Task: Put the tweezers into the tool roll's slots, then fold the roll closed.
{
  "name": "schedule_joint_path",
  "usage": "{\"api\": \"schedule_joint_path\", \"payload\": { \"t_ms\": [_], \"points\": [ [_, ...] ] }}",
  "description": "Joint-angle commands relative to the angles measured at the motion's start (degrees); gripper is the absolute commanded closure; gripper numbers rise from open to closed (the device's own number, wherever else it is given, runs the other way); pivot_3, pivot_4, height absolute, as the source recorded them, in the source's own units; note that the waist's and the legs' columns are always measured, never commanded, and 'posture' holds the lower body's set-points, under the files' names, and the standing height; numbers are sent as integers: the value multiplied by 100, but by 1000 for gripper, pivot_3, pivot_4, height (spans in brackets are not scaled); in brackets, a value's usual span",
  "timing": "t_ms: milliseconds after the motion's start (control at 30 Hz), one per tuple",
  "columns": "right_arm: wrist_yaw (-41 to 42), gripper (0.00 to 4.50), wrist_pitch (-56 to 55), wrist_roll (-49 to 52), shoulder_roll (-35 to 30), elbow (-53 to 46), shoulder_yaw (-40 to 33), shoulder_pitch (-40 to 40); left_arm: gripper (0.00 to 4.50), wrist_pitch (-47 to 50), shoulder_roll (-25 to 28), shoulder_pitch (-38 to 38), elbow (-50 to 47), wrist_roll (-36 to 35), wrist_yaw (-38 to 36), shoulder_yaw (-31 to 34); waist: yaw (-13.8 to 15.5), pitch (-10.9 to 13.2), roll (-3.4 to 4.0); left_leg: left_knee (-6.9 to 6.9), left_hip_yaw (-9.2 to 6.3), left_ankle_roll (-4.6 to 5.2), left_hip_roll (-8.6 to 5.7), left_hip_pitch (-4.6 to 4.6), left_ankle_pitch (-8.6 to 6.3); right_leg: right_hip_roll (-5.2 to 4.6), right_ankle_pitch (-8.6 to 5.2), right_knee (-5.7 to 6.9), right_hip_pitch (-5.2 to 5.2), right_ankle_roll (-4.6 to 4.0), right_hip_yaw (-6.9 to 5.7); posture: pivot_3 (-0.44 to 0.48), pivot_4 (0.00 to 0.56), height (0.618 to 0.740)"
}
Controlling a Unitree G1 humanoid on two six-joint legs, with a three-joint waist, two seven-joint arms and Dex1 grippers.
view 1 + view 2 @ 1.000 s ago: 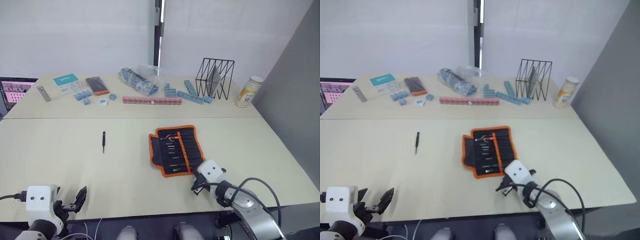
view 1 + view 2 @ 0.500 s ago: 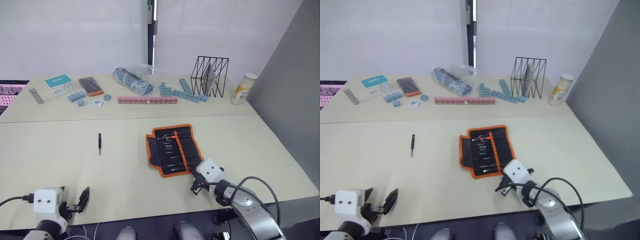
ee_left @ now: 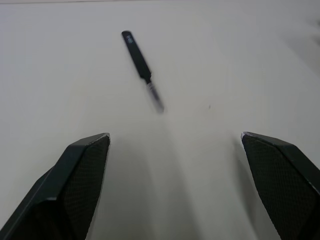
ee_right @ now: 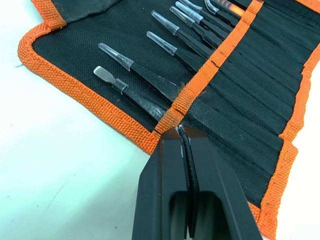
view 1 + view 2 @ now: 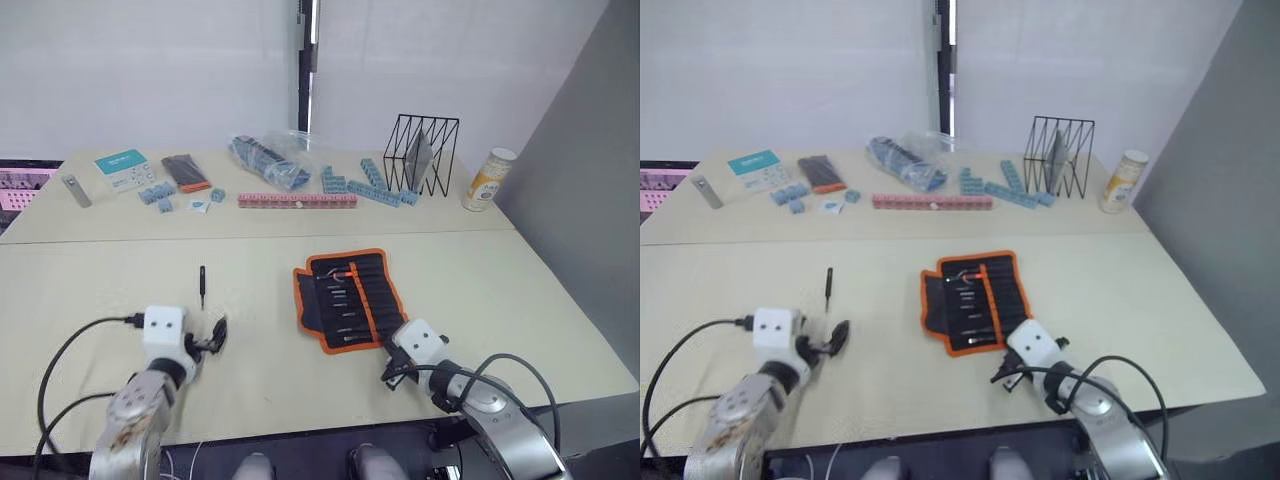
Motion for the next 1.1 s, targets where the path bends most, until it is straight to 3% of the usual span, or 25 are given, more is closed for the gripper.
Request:
{"api": "schedule_joint_path", "payload": {
  "t_ms": [33, 367, 633, 1067, 1100],
  "points": [
    [39, 4500, 334, -75, -11, 410, 193, 142, 30, 571, 60, -606, 28, 91, 379, -99, -10, -1, -2, -2, 1, 5, -1, -3, 3, 0, 12, 4, 10, 16, 1, 0, 150, 737],
    [-3, 4500, 366, -55, -18, 397, 163, 127, 30, 1785, -7, -1337, 11, 296, 1084, -257, -53, -1, -11, -39, 0, 44, -1, 5, 26, 1, 28, 2, 2, 31, 1, 0, 150, 737],
    [0, 4500, 371, -48, -33, 414, 133, 93, 30, 2012, -135, -1741, 649, 297, 1276, -291, -50, 0, -13, -38, 0, 11, -5, 3, 7, -2, 27, -4, 0, 31, 1, 0, 150, 737],
    [-16, 4500, 395, -42, -46, 360, 77, 147, 30, 1919, -420, -1635, 1180, 234, 1440, -169, -49, -24, 9, -40, 0, 0, -12, 17, 0, -11, 27, -13, -3, 32, 1, 0, 150, 737],
    [-14, 4500, 398, -41, -46, 358, 77, 146, 589, 1870, -417, -1666, 1258, 241, 1443, -167, -49, -27, 17, -40, 0, -1, -14, 22, 0, -13, 27, -17, -3, 32, 1, 0, 150, 737]
  ]
}}
